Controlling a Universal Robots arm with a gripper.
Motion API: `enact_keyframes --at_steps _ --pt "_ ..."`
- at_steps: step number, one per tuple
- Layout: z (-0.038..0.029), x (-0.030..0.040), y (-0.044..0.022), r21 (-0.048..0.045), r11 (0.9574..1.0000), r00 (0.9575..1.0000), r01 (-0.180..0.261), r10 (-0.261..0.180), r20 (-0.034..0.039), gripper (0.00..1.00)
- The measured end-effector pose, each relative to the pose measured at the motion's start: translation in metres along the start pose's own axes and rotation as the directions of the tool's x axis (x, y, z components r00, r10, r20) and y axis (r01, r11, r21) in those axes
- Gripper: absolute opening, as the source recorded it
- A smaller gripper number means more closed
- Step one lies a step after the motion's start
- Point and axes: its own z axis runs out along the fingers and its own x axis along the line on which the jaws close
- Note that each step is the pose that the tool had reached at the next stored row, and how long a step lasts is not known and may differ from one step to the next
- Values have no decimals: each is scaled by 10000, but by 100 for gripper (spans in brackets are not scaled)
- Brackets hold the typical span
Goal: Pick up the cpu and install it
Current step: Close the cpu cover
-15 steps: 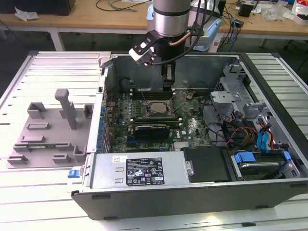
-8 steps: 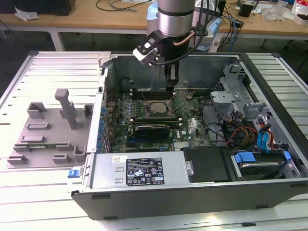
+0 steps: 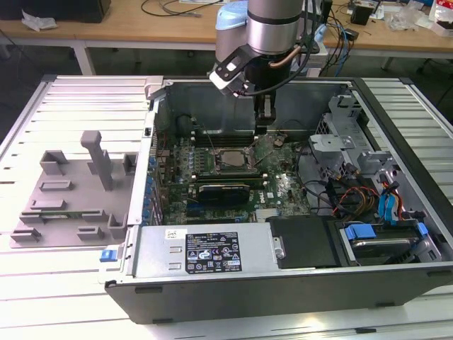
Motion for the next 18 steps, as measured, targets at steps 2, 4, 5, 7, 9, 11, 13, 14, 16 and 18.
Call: enact_keyframes --at_steps 2,4,5,7,9,11,13,14,16,18 --pt "2 3 35 1 10000 10000 1 -1 1 11" --pt "4 5 64 1 10000 10000 1 -1 1 11" --pt "6 8 97 1 10000 10000 0 0 0 11" --pt "11 13 166 0 10000 10000 0 0 -1 11" --pt "15 18 233 0 10000 10000 2 -2 -1 11" --pt "18 23 298 0 10000 10000 0 0 -1 11" --pt "20 26 331 1 10000 10000 1 -1 -1 11" --pt "21 27 347 1 10000 10000 1 -1 0 11" --pt "23 30 385 0 10000 10000 0 0 0 11" --pt "27 34 438 -1 10000 10000 1 -1 -1 11"
